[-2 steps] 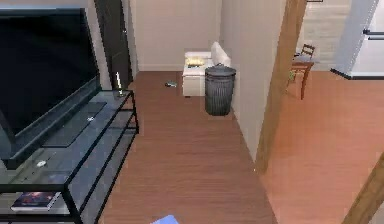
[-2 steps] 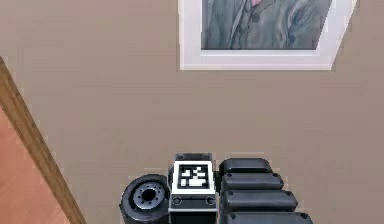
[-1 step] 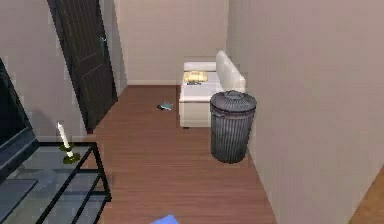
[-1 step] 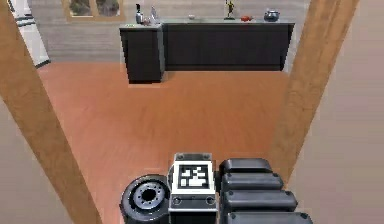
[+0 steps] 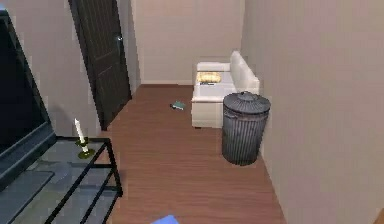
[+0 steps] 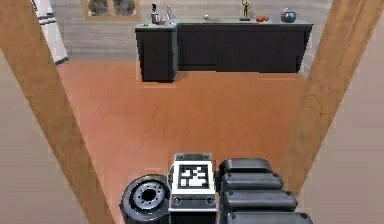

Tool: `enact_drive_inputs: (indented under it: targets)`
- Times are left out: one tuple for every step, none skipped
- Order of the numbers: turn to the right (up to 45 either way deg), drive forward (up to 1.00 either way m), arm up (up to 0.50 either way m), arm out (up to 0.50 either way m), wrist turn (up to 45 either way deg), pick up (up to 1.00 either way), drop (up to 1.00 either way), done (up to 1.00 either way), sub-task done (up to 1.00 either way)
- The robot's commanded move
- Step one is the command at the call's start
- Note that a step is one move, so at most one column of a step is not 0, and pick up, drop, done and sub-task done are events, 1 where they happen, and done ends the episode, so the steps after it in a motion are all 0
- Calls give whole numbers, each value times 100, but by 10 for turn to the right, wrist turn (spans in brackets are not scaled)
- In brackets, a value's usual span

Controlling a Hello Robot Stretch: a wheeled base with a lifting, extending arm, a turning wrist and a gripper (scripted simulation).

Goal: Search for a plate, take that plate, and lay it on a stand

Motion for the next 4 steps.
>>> enact_drive_inputs:
  targets:
    - [0, 50, 0, 0, 0, 0, 0, 0, 0]
    - [90, 0, 0, 0, 0, 0, 0, 0, 0]
    - [-150, 0, 0, 0, 0, 0, 0, 0, 0]
    - [180, 0, 0, 0, 0, 0, 0, 0, 0]
